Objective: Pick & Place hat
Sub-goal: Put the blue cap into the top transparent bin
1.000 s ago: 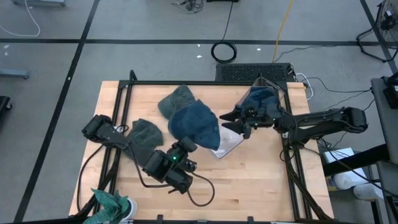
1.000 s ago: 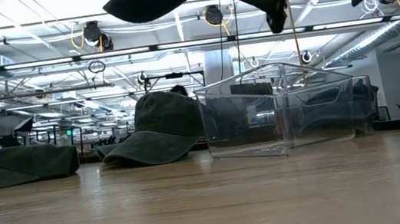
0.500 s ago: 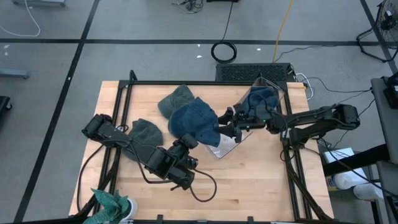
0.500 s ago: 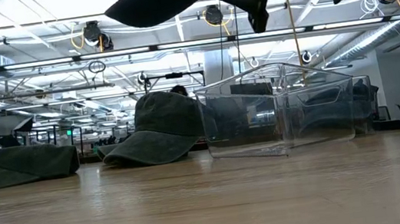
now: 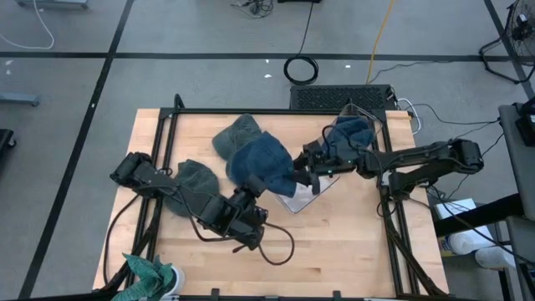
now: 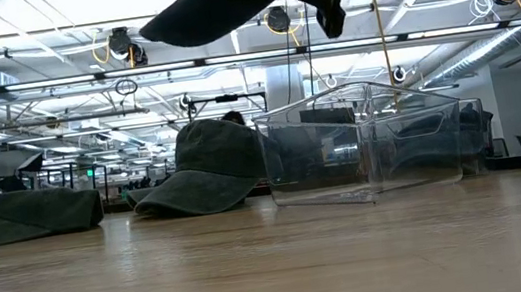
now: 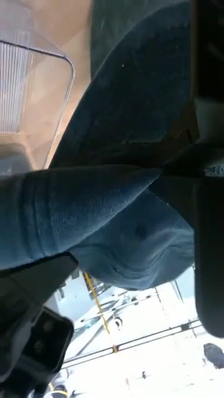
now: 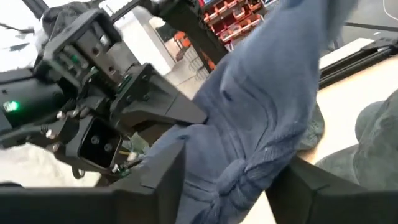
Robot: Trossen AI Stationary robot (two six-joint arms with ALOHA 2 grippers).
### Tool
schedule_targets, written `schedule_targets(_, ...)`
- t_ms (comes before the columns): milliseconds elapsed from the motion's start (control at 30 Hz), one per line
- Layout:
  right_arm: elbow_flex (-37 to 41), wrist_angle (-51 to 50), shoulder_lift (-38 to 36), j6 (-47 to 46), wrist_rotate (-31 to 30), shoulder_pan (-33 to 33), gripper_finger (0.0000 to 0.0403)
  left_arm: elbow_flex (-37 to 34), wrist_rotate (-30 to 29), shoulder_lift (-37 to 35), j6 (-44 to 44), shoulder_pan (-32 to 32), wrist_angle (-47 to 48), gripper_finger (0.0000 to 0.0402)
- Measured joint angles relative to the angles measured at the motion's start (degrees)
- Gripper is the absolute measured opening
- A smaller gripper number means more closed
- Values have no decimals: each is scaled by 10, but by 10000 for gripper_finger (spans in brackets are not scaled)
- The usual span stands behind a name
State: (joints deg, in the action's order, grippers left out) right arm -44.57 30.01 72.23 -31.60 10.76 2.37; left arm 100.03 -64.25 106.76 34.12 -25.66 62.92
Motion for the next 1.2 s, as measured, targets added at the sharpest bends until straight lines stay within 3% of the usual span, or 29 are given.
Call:
schedule_targets(133, -12, -11, 0, 35, 0, -4, 117, 0, 9, 0, -9, 7, 0, 6)
schedule_targets(300, -12, -31, -5, 73, 0, -4, 16, 0, 92, 0, -108, 26, -1, 18)
schedule_targets(500, -58, -173, -20, 97, -12, 6, 8, 0, 232, 0, -248, 49, -3, 60)
schedule_targets(733, -206, -456, -35, 155, -113, 6, 7, 0, 348, 0, -318, 62, -23, 77)
schedule_targets(967, -378, -708, -34, 188, -216, 15, 7, 0, 358, 0, -317, 63, -36, 77)
schedule_targets(1200, -455, -928, -36, 210, -439, 53, 7, 0, 358, 0, -317, 72, -35, 77)
